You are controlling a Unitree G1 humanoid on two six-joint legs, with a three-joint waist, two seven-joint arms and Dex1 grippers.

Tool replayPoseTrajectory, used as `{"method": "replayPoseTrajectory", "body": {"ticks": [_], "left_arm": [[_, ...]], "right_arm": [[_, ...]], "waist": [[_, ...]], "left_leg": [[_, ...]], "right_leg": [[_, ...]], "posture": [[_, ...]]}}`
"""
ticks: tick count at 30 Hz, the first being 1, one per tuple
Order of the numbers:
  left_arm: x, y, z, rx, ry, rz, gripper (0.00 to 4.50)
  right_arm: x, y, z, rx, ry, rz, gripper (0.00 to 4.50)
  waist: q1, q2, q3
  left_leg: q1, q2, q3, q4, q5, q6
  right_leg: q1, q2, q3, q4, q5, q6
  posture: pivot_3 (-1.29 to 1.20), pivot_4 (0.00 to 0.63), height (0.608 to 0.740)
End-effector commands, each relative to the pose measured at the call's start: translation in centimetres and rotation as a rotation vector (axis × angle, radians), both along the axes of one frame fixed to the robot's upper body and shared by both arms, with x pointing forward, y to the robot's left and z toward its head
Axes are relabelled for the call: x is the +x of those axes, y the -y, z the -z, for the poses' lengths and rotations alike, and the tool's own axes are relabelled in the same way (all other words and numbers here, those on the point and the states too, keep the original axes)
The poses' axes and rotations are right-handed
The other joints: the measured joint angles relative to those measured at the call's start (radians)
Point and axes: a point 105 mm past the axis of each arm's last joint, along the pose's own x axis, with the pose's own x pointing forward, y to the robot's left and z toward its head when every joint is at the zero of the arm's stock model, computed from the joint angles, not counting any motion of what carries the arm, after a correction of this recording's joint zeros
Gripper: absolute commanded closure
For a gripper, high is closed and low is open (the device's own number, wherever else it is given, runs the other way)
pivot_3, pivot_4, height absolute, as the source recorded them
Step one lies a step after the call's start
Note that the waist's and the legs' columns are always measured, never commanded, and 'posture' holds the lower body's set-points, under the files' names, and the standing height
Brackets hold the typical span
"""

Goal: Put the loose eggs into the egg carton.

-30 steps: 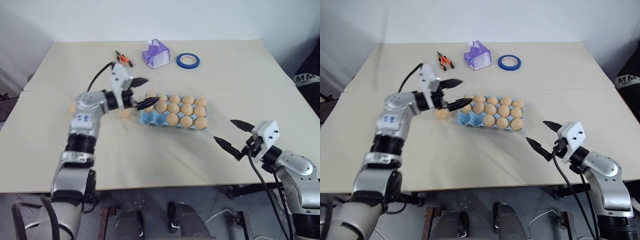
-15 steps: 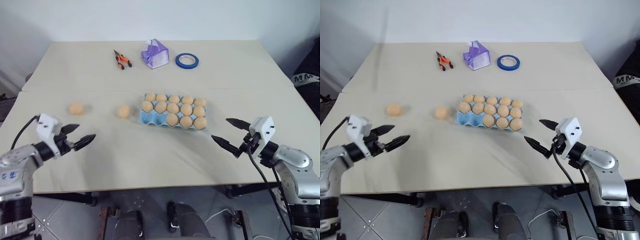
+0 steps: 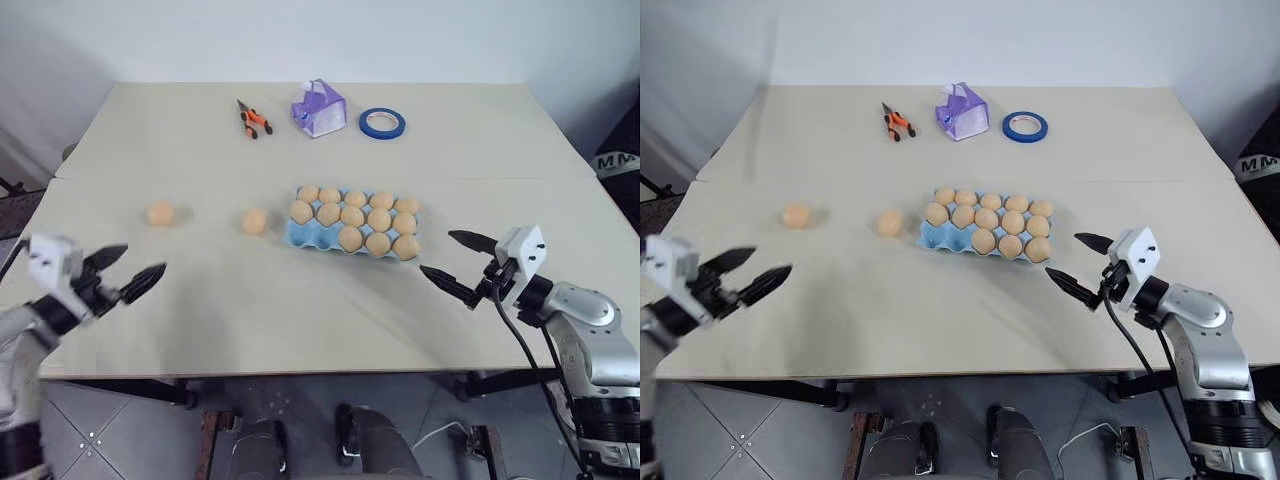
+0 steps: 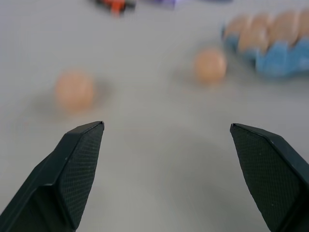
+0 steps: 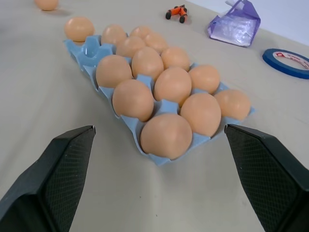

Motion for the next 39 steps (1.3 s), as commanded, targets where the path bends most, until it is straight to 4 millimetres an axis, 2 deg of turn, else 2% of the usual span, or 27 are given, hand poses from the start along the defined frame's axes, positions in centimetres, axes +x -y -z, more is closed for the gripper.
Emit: {"method": "replayPoseTrajectory", "body": {"ticks": [1,6,12,16,23,26,31,35,38,39], "left_arm": [[2.7,2.8,-1.0,-0.002,0.063,0.042,0.03],[6.6,6.8,-0.8,-0.015,0.069,0.114,0.03],[10.7,7.8,1.1,0.035,0.009,0.069,0.03],[12.1,9.1,1.6,0.032,-0.015,0.084,0.03],[13.0,11.3,2.5,0.066,-0.048,0.160,0.03],[13.2,11.6,3.1,0.092,-0.080,0.166,0.65],[13.2,12.0,3.2,0.115,-0.088,0.189,2.21],[13.3,12.3,1.8,0.113,-0.016,0.209,2.35],[12.9,13.6,0.2,0.075,0.037,0.284,2.37],[12.6,14.6,-0.8,0.054,0.059,0.343,2.37]], "right_arm": [[-0.1,0.0,-0.9,-0.004,0.045,-0.004,0.00],[-0.2,0.1,-0.9,-0.005,0.050,0.010,0.00],[-0.6,0.5,-0.8,-0.006,0.053,0.035,0.00],[-0.7,0.6,-0.9,-0.006,0.059,0.048,0.00],[-0.8,0.6,-0.9,-0.006,0.060,0.056,0.00],[-0.8,0.7,-0.9,-0.006,0.062,0.059,0.00],[-0.9,0.7,-1.0,-0.007,0.066,0.065,0.00],[-0.9,0.8,-1.0,-0.008,0.069,0.069,0.00],[-0.9,0.8,-1.0,-0.008,0.071,0.071,0.00],[-1.0,0.8,-1.0,-0.008,0.071,0.071,0.00]], "waist": [[-0.002,0.000,0.000],[-0.006,0.000,0.000],[-0.006,0.000,0.000],[-0.004,0.000,0.000],[-0.005,0.000,0.000],[-0.006,0.000,0.000],[-0.004,0.000,0.000],[-0.004,0.000,0.000],[-0.004,0.000,0.000],[-0.004,0.000,0.000]], "left_leg": [[0.000,-0.001,0.000,0.000,0.000,0.000],[0.000,0.000,0.002,0.000,0.002,0.004],[0.001,0.000,0.002,0.001,0.002,0.003],[0.001,0.000,0.002,0.001,0.002,0.004],[0.000,-0.001,0.002,0.001,0.002,0.004],[0.000,-0.002,0.002,0.002,0.002,0.004],[0.000,-0.001,0.001,0.002,0.002,0.004],[0.000,-0.001,0.001,0.002,0.002,0.004],[0.000,-0.001,0.001,0.002,0.002,0.004],[0.000,-0.001,0.002,0.002,0.002,0.004]], "right_leg": [[0.000,0.000,0.000,0.001,0.001,0.001],[-0.001,0.003,0.001,0.002,0.000,0.001],[-0.001,0.004,0.001,0.003,0.000,0.001],[-0.001,0.003,0.000,0.003,0.000,0.001],[-0.001,0.003,0.000,0.003,0.001,0.002],[-0.001,0.004,0.000,0.003,0.001,0.002],[-0.001,0.003,0.000,0.003,0.001,0.002],[-0.001,0.003,0.000,0.003,0.001,0.002],[-0.001,0.003,0.000,0.003,0.001,0.002],[-0.001,0.003,0.000,0.003,0.001,0.002]], "posture": [[0.00,0.150,0.740],[0.00,0.150,0.740],[0.00,0.150,0.740],[0.00,0.150,0.740],[0.00,0.150,0.740],[0.00,0.150,0.740],[0.00,0.150,0.740],[0.00,0.150,0.740],[0.00,0.150,0.740],[0.00,0.150,0.740]]}}
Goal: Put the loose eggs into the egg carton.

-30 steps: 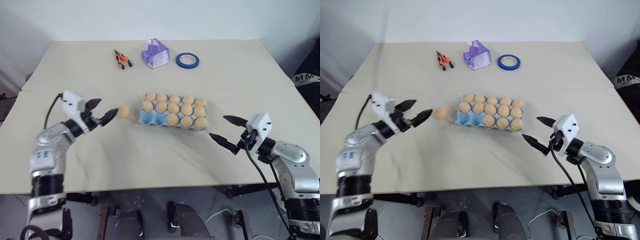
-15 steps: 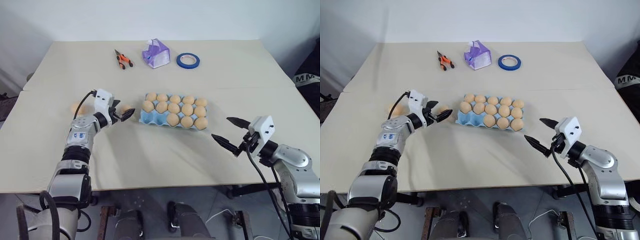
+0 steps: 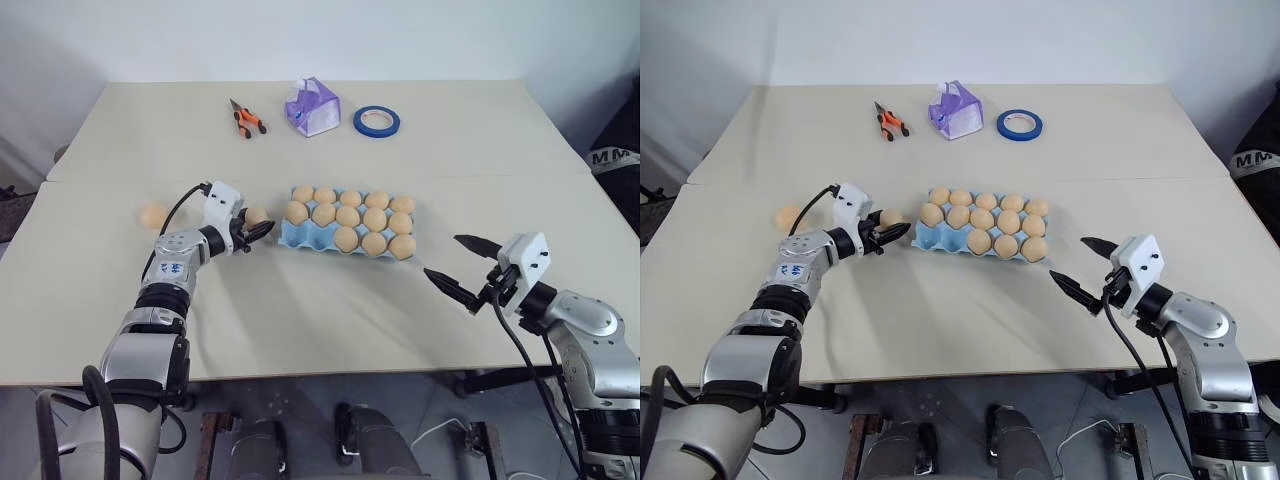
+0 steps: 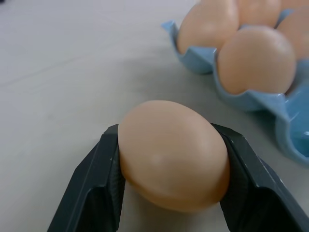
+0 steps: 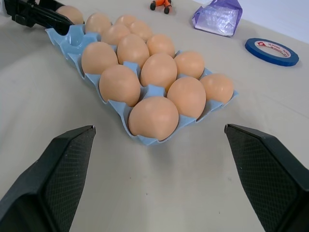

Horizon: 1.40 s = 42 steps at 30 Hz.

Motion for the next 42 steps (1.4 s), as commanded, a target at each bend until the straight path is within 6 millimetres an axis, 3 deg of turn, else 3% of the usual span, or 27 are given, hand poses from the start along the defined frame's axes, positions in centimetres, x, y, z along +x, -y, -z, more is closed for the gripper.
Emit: {"method": "replayPoseTrajectory", "body": {"ticks": [1,7,16,23,26,33,38,42], "left_arm": [[-0.5,3.1,-5.2,-0.084,0.134,0.168,2.37],[-1.8,6.9,-6.6,-0.081,0.130,0.344,2.37],[-2.8,9.7,-5.4,-0.028,0.071,0.484,2.37],[-3.2,9.9,-4.8,0.007,0.030,0.511,0.14],[-3.3,9.7,-4.9,0.015,0.037,0.509,0.06],[-3.2,7.4,-8.4,-0.020,0.158,0.411,0.06],[-3.8,2.8,-10.5,-0.045,0.219,0.251,0.06],[-5.0,-0.9,-10.1,-0.020,0.213,0.133,0.06]], "right_arm": [[-0.3,0.1,-1.7,-0.008,0.074,0.003,0.00],[-0.4,0.0,-1.7,-0.004,0.074,-0.001,0.00],[-1.1,0.1,-1.4,0.003,0.075,0.019,0.00],[-1.4,0.3,-1.3,0.006,0.076,0.041,0.00],[-1.4,0.4,-1.3,0.006,0.074,0.043,0.00],[-1.3,0.0,-1.4,0.015,0.065,0.009,0.00],[-1.7,-0.6,-1.6,0.036,0.030,-0.081,0.00],[-1.6,-0.9,-1.5,0.033,0.009,-0.127,0.00]], "waist": [[0.000,0.000,0.000],[0.001,0.000,0.000],[-0.001,0.000,0.000],[-0.001,0.000,0.000],[-0.001,0.000,0.000],[-0.003,0.000,0.000],[-0.005,0.000,0.000],[-0.003,0.000,0.000]], "left_leg": [[0.000,0.000,0.000,0.000,0.000,0.000],[0.000,-0.001,0.000,0.001,0.000,0.000],[0.000,-0.002,-0.001,0.001,0.001,-0.002],[0.000,-0.001,-0.001,0.001,0.001,-0.001],[0.000,-0.001,-0.001,0.001,0.001,-0.001],[0.000,0.000,-0.001,0.001,0.002,-0.001],[0.001,0.001,-0.001,0.000,0.002,-0.001],[0.002,0.002,-0.001,0.001,0.003,-0.003]], "right_leg": [[0.000,0.000,0.000,0.000,0.000,0.000],[0.000,0.001,0.000,0.000,0.000,0.000],[0.000,0.003,0.001,0.001,0.000,0.000],[0.000,0.002,0.002,0.001,0.000,0.000],[0.000,0.002,0.002,0.001,0.000,0.000],[0.000,0.002,0.002,0.001,0.000,0.000],[0.000,0.002,0.003,0.003,0.000,0.000],[0.000,0.002,0.003,0.004,0.000,0.000]], "posture": [[0.00,0.150,0.740],[0.00,0.150,0.740],[0.00,0.150,0.740],[0.00,0.150,0.740],[0.00,0.150,0.740],[0.00,0.150,0.740],[0.00,0.150,0.740],[0.00,0.150,0.740]]}}
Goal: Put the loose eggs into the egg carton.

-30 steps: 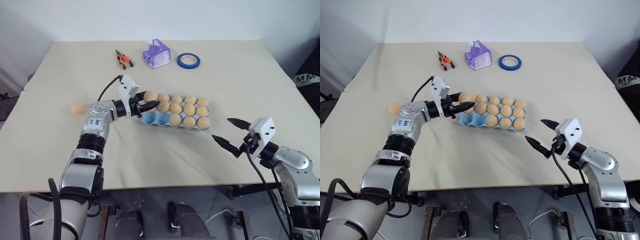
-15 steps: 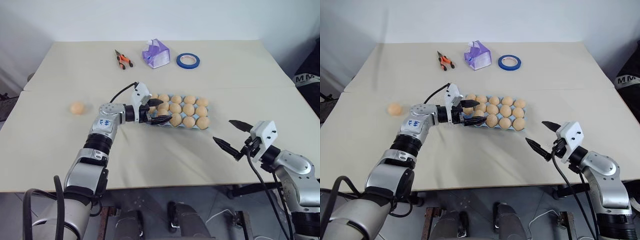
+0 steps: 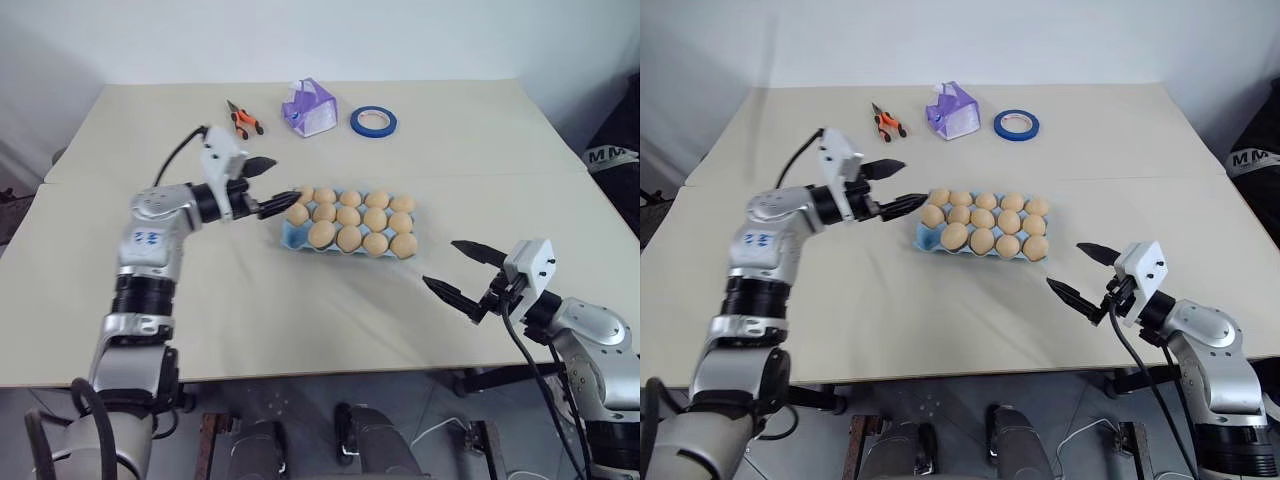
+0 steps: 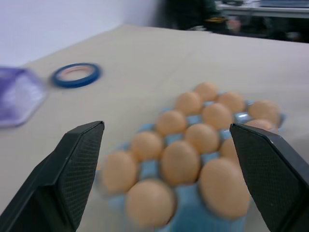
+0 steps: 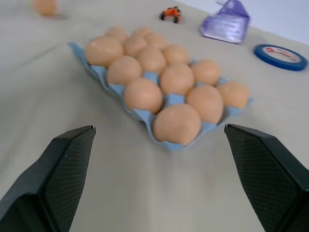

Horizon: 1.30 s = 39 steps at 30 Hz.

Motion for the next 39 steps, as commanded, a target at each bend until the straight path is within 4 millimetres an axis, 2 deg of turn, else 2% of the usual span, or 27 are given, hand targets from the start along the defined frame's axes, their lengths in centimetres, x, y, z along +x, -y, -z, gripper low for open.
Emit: {"method": "replayPoseTrajectory", "body": {"ticks": [1,2,7,9,11,13,18,22,25,28,32,39], "left_arm": [[-1.6,-3.2,-1.4,-0.011,0.052,-0.107,0.06],[-2.2,-4.5,-1.4,-0.019,0.051,-0.153,0.06],[-4.7,-8.4,-0.8,-0.059,0.034,-0.300,0.06],[-6.0,-11.3,-0.1,-0.083,0.028,-0.425,0.06],[-7.0,-13.1,0.4,-0.097,0.026,-0.506,0.06],[-7.9,-15.8,0.8,-0.103,0.045,-0.630,0.06],[-10.0,-20.1,1.8,-0.142,0.040,-0.848,0.06],[-11.4,-20.4,2.9,-0.130,0.000,-0.875,0.06],[-12.6,-21.6,4.3,-0.120,-0.070,-0.945,0.06],[-12.3,-21.8,4.9,-0.109,-0.095,-0.946,0.06],[-10.0,-21.0,5.0,-0.136,-0.091,-0.901,0.06],[-4.5,-19.0,4.9,-0.124,-0.084,-0.796,0.06]], "right_arm": [[-0.1,-0.4,-1.0,0.014,0.016,-0.061,0.00],[-0.2,-0.7,-1.0,0.019,0.008,-0.082,0.00],[-0.6,-1.2,-0.9,0.024,-0.020,-0.145,0.00],[-1.0,-1.6,-0.8,0.029,-0.043,-0.194,0.00],[-1.3,-1.8,-0.8,0.033,-0.058,-0.225,0.00],[-1.5,-1.9,-0.8,0.025,-0.074,-0.257,0.00],[-0.9,-1.9,-0.9,0.017,-0.078,-0.267,0.00],[-0.6,-1.9,-0.9,0.015,-0.075,-0.270,0.00],[-0.5,-1.9,-0.9,0.012,-0.079,-0.274,0.00],[-0.4,-2.1,-0.8,0.010,-0.085,-0.279,0.00],[-0.2,-2.4,-0.8,0.007,-0.077,-0.280,0.00],[-0.6,-2.1,-0.7,0.001,-0.081,-0.265,0.00]], "waist": [[0.001,0.000,0.000],[0.000,0.000,0.000],[0.003,0.000,0.000],[0.003,0.000,0.000],[0.002,0.000,0.000],[0.002,0.000,0.000],[0.003,0.000,0.000],[0.002,-0.001,0.000],[0.003,-0.001,0.000],[0.005,-0.001,0.000],[0.007,-0.001,-0.001],[0.006,-0.001,-0.001]], "left_leg": [[0.000,0.000,0.000,0.000,0.000,0.000],[0.000,0.000,0.000,0.000,0.000,0.001],[0.000,0.000,0.000,0.000,0.000,0.001],[0.000,-0.001,-0.001,0.000,0.000,0.001],[0.001,-0.001,-0.001,-0.001,0.000,0.002],[0.001,-0.001,-0.001,-0.001,0.000,0.002],[0.001,-0.001,-0.001,-0.001,-0.003,-0.002],[0.001,0.000,0.000,-0.002,-0.003,-0.002],[0.000,0.000,0.000,-0.003,-0.004,-0.003],[0.000,0.000,-0.001,-0.003,-0.004,-0.003],[0.000,0.000,-0.001,-0.002,-0.004,-0.003],[0.000,0.000,0.000,-0.003,-0.004,-0.003]], "right_leg": [[0.000,0.000,0.000,0.000,0.000,0.000],[0.000,0.000,0.000,0.000,0.000,0.000],[0.000,-0.002,0.001,0.001,0.000,0.000],[0.000,-0.002,0.001,0.001,0.000,0.000],[0.000,-0.003,0.001,0.001,0.000,0.000],[0.000,-0.003,0.000,0.001,0.000,-0.001],[0.001,-0.003,0.000,-0.001,-0.001,-0.002],[0.001,-0.004,0.000,-0.004,-0.001,-0.002],[0.000,-0.004,-0.001,-0.004,-0.001,-0.002],[0.000,-0.004,-0.001,-0.004,-0.001,-0.003],[0.000,-0.004,-0.002,-0.004,-0.001,-0.003],[0.000,-0.004,-0.003,-0.005,-0.001,-0.003]], "posture": [[0.00,0.150,0.740],[0.00,0.150,0.740],[0.00,0.150,0.740],[0.00,0.150,0.740],[0.00,0.150,0.740],[0.00,0.150,0.740],[0.00,0.150,0.740],[0.00,0.150,0.740],[0.00,0.150,0.740],[0.00,0.150,0.740],[0.00,0.150,0.740],[0.00,0.150,0.740]]}}
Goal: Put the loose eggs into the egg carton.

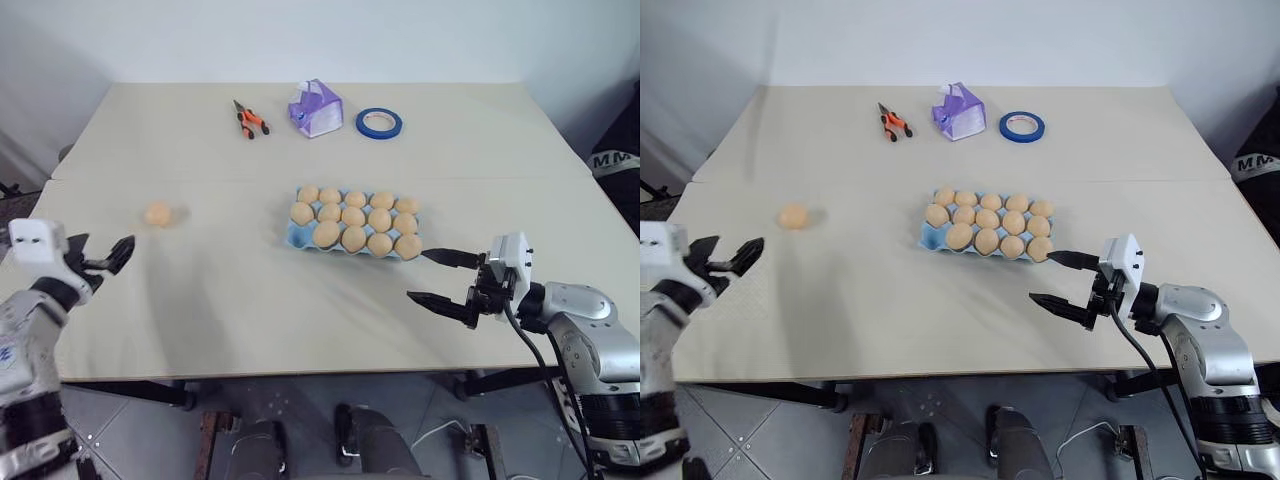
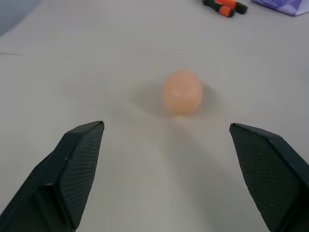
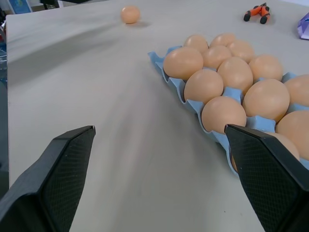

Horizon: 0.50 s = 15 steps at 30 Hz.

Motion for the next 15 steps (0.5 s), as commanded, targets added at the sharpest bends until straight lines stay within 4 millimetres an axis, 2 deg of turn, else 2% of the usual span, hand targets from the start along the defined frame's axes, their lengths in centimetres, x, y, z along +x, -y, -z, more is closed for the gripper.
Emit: {"method": "replayPoseTrajectory", "body": {"ticks": [1,3,7,11,15], "left_arm": [[2.5,0.3,-1.3,0.055,0.040,0.029,0.06],[4.6,0.8,-1.7,0.046,0.053,0.045,0.06],[7.3,1.7,-1.8,0.049,0.046,0.061,0.06],[8.9,2.6,-1.7,0.047,0.023,0.071,0.06],[9.5,2.5,-0.5,0.080,-0.070,0.031,0.06]], "right_arm": [[-0.4,0.3,-0.8,-0.005,0.041,0.009,0.00],[-0.5,0.4,-0.8,-0.006,0.041,0.016,0.00],[-0.6,0.4,-0.7,-0.010,0.041,0.022,0.00],[-0.7,0.5,-0.8,-0.010,0.046,0.038,0.00],[-0.8,0.7,-0.8,-0.016,0.051,0.057,0.00]], "waist": [[0.000,0.000,0.000],[0.001,0.000,0.000],[-0.003,0.000,0.000],[-0.005,0.000,0.000],[-0.002,0.000,0.000]], "left_leg": [[0.000,0.000,0.000,0.000,0.000,0.000],[-0.001,0.000,0.000,0.000,-0.001,0.000],[-0.001,0.000,0.001,0.001,0.001,0.004],[-0.001,0.001,0.002,0.001,0.000,0.004],[-0.001,0.001,0.003,0.001,0.000,0.004]], "right_leg": [[0.000,0.000,0.000,0.001,0.000,0.000],[0.000,0.000,-0.001,0.001,0.000,0.000],[0.000,0.001,-0.002,0.001,0.000,0.001],[-0.001,0.002,-0.001,0.000,0.000,0.001],[-0.002,0.003,-0.002,0.000,0.000,0.001]], "posture": [[0.00,0.150,0.740],[0.00,0.150,0.740],[0.00,0.150,0.740],[0.00,0.150,0.740],[0.00,0.150,0.740]]}}
